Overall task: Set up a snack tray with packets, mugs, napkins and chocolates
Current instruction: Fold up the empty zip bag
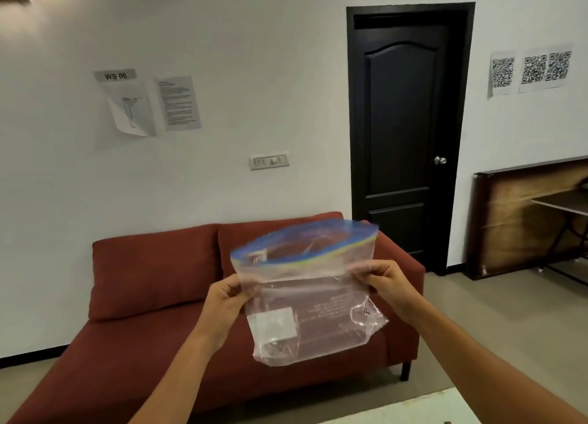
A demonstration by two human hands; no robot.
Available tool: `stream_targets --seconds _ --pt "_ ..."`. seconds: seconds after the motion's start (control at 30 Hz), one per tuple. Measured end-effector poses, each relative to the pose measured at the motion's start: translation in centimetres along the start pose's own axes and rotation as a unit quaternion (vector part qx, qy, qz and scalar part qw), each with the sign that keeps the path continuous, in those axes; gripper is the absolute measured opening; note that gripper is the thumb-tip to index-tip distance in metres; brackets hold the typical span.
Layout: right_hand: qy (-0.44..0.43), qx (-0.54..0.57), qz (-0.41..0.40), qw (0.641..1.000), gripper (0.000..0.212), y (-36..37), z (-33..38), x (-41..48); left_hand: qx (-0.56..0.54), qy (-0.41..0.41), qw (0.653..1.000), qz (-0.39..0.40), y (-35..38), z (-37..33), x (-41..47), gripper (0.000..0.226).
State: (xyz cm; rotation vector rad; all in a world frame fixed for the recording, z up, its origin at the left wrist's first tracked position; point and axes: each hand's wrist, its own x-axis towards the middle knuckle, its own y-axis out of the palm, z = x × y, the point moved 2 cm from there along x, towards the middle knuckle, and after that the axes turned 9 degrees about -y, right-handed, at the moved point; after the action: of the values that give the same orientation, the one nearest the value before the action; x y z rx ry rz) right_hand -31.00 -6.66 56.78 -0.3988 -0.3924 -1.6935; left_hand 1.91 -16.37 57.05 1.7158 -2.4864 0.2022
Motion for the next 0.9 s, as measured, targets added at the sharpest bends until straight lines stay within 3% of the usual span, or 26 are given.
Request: stream_targets --seconds 0.13,0.27,0.47,0.63,0.77,0.9 --pt "-0.015 -0.059 -0.034 0.998 0.047 -0.7 -0.2 0.6 -0.015 0.006 1.0 -0.007 0.2 -0.4 0.5 0.04" --pt "-0.016 -0.098 -0.098 0.99 0.051 -0.3 -1.1 0.9 -0.008 -0.016 0.999 0.032 0.6 -1.1 0.6 0.038" --pt "-0.017 -0.184 -0.115 0.976 0.054 -0.1 -1.5 1.4 0.062 0.008 0.997 0.042 -1.0 -1.5 -0.2 0.038" --pt "-0.003 -0.164 -0.076 0.983 0.048 0.4 -0.3 2.2 0.169 0.089 0.982 0.014 -1.2 -1.7 -1.1 0.044" --pt "0.038 -0.093 -0.034 0.994 0.031 0.8 0.6 2.6 0.233 0.135 0.963 -0.032 -1.6 -2.2 -1.6 0.046" --pt "0.033 -0.138 -0.016 0.99 0.013 1.6 0.8 3.1 0.25 0.144 0.957 -0.033 -1.9 -2.5 -1.9 0.047"
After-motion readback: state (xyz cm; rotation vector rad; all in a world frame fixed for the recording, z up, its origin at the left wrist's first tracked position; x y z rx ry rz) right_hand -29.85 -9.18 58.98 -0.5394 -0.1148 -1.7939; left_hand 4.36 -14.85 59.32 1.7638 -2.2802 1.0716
